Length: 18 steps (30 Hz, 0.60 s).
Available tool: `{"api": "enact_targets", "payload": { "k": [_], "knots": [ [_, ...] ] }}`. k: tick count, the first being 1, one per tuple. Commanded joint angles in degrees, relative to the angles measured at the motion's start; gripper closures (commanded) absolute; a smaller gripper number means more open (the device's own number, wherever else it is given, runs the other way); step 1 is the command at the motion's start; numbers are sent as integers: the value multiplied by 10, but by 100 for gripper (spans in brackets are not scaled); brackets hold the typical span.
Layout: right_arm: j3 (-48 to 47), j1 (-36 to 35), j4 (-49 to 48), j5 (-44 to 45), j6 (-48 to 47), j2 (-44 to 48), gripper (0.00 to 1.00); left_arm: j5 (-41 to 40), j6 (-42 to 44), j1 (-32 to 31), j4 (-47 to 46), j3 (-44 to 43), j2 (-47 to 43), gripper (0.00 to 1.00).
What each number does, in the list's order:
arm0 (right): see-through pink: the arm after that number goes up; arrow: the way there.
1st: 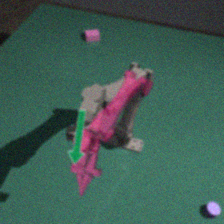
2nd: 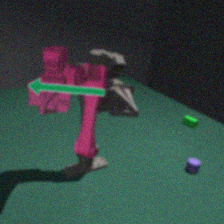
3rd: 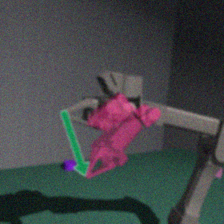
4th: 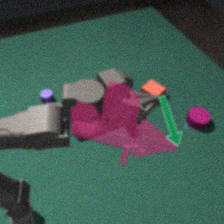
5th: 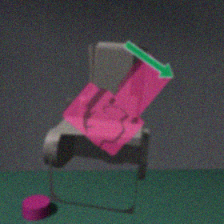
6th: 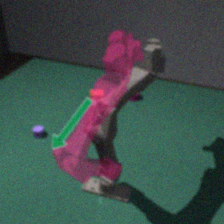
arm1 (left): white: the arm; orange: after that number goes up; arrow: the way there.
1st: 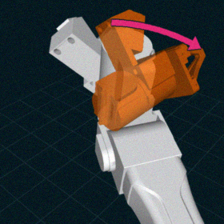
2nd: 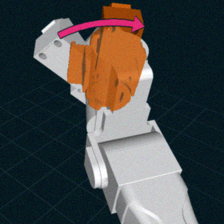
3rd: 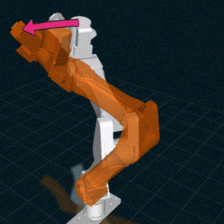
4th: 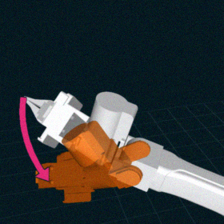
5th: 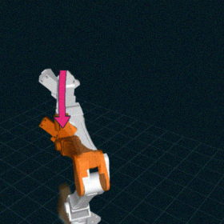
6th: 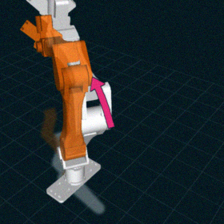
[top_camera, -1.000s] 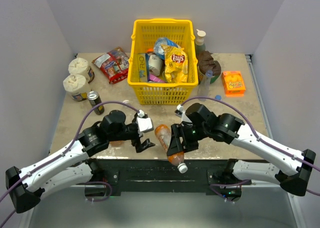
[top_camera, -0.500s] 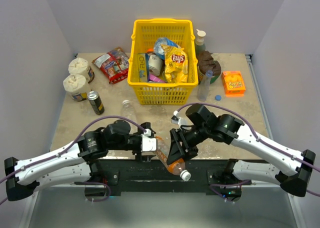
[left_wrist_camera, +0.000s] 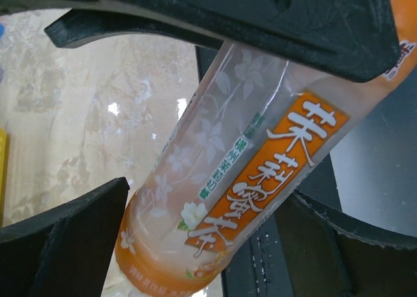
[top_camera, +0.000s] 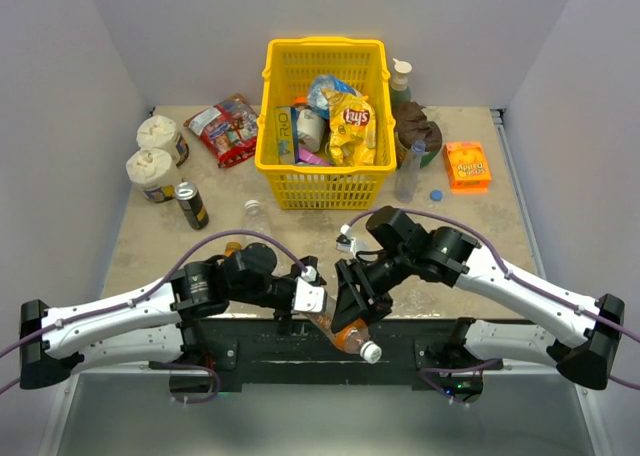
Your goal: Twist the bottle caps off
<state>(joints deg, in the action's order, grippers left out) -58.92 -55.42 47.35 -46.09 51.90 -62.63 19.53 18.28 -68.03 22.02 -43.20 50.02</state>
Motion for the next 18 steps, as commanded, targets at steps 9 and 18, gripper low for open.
{"api": "enact_targets", "payload": {
  "k": [9, 18],
  "knots": [
    [56, 0, -209, -96, 81, 12, 62, 71, -31, -25, -32, -8, 13, 7],
    [86, 8, -261, -103, 121, 19, 63, 84, -38, -47, -37, -11, 27, 30]
  ]
}}
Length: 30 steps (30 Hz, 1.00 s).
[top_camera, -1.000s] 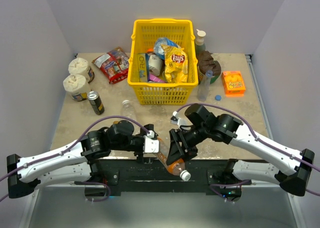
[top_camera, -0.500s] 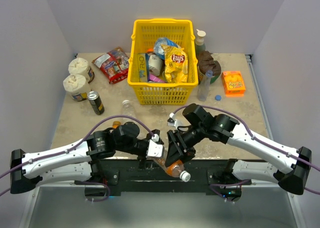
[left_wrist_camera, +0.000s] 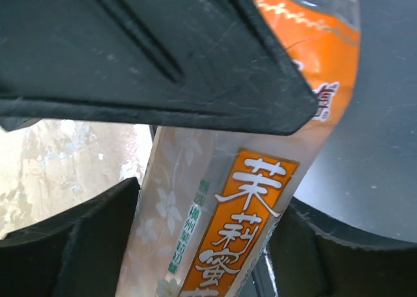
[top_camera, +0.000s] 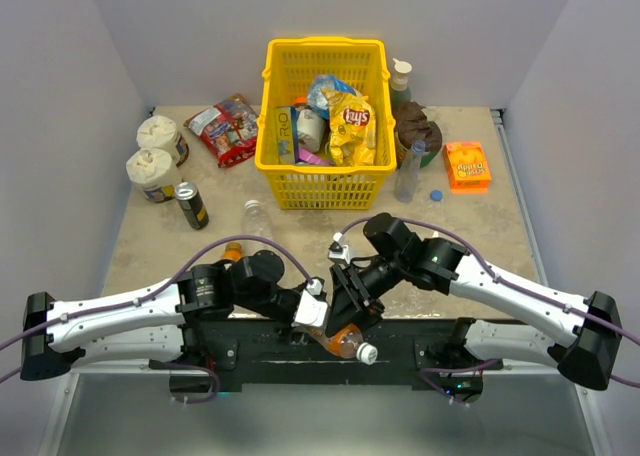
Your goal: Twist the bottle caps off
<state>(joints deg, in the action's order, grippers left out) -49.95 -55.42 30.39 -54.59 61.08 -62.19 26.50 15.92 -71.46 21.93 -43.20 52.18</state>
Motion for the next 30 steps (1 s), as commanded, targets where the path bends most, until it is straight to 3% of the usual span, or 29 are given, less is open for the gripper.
{"api": "enact_targets", "payload": {
  "k": [1, 6, 9, 10, 15, 20, 25, 30],
  "knots": [
    [-1, 11, -94, -18, 31, 15, 63, 15, -16, -14, -35, -10, 5, 33],
    [6, 28, -104, -18, 39, 22, 56, 13, -28, -18, -33, -1, 1, 43],
    [3, 43, -104, -10, 34, 26, 41, -1, -55, -18, -37, 3, -2, 47],
    [-3, 49, -103, -7, 29, 26, 30, -5, -65, -18, -39, 4, -1, 48],
    [-47, 118, -46, 47, -5, 40, 16, -62, -145, -9, -79, 43, -24, 56],
    [-135, 210, 30, 123, -63, 40, 14, -51, -220, 67, -121, 80, -53, 57],
    [-248, 231, 77, 326, -121, 16, 16, -66, -262, 134, -128, 72, -59, 59],
    [-295, 228, -11, 444, -121, 10, 22, -80, -339, 210, -133, 23, -15, 57]
  ]
}}
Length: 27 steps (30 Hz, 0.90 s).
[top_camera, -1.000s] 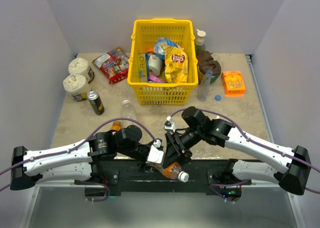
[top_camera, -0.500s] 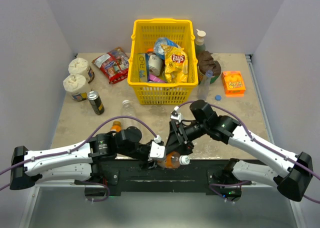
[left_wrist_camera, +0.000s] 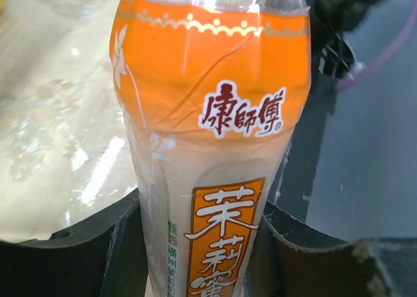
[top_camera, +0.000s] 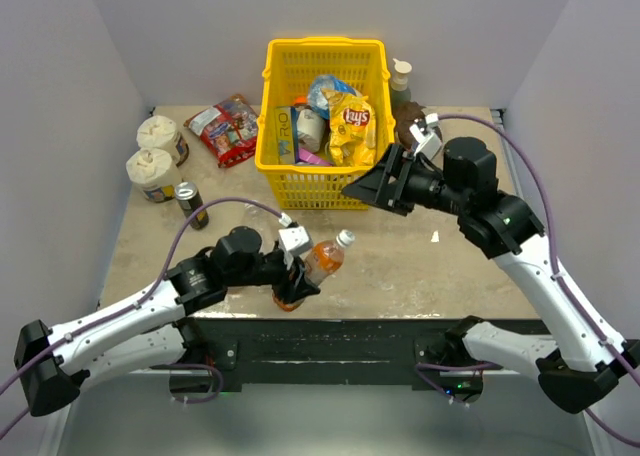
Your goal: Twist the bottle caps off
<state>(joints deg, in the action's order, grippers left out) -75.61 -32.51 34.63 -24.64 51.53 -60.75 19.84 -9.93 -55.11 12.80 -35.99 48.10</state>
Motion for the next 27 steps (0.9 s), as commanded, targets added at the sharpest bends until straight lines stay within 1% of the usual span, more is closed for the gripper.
{"api": "enact_targets", "payload": {
  "k": [1, 2, 4, 5, 6, 9, 11, 15, 21, 23, 27],
  "knots": [
    [-41, -5, -65, 161, -24, -6, 23, -5, -91, 59, -47, -58, 33, 57],
    [-44, -18, -85, 193, -24, -9, 24, 4, -112, 82, -48, -77, 41, 57],
    [-58, -40, -92, 223, -33, -24, 25, 44, -134, 109, -53, -94, 63, 57],
    [-65, -68, -89, 260, -39, -31, 25, 62, -160, 135, -59, -101, 67, 57],
    [-82, -85, -83, 281, -45, -39, 25, 97, -174, 147, -70, -102, 73, 57],
    [-107, -127, -48, 335, -67, -73, 25, 149, -228, 178, -118, -93, 74, 57],
    [-117, -144, -40, 350, -76, -83, 25, 153, -234, 182, -119, -95, 71, 58],
    [-117, -151, -40, 364, -83, -88, 25, 163, -234, 185, -117, -93, 66, 58],
    [-118, -167, -54, 381, -92, -104, 31, 161, -233, 185, -112, -92, 61, 58],
    [-120, -169, -58, 378, -92, -113, 34, 162, -233, 185, -110, -91, 60, 58],
    [-137, -175, -53, 376, -96, -132, 37, 160, -233, 185, -110, -92, 59, 58]
  ]
}}
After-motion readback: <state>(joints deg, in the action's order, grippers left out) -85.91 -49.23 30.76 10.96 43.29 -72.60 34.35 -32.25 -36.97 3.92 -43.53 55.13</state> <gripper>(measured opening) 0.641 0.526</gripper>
